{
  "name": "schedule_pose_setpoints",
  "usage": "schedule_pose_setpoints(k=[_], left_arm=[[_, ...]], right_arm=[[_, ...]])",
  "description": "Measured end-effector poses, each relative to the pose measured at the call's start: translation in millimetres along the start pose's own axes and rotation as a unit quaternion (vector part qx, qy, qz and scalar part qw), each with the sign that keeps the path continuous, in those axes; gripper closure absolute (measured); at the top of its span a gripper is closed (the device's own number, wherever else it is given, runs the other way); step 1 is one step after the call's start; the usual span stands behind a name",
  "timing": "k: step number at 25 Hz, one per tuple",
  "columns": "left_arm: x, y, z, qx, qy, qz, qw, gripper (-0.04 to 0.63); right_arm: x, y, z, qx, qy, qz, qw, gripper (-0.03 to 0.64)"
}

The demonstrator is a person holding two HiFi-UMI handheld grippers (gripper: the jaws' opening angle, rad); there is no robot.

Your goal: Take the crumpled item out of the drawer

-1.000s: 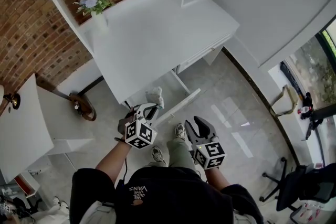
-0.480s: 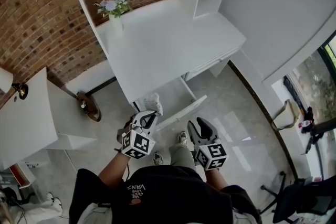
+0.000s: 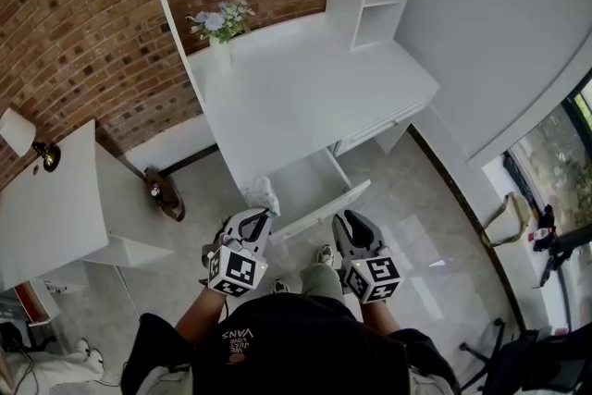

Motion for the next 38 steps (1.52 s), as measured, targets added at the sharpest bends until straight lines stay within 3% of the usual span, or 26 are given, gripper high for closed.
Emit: schedule_pose_setpoints(k=[16, 38], left_arm=[[-48.4, -6.2, -9.7, -0.009, 0.054, 0.0, 0.9985, 0.584], [-58.1, -12.0, -17.3, -0.02, 0.075, 0.0, 0.997, 0.584]], right_arm=[[20.7, 11.6, -32.9, -0.011, 0.05, 0.017, 0.999, 0.608], [36.2, 10.3, -46.1, -0.04, 0.072, -0.005, 0.997, 0.617]])
Point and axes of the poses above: the fingertips, and each gripper's own axes: x forward along the fingers, z to its right, y out of its top, the point moved 7 cm from there along -x, backward along the fingers, and after that the axes turned 7 degrees about z, right-handed, at the moved point
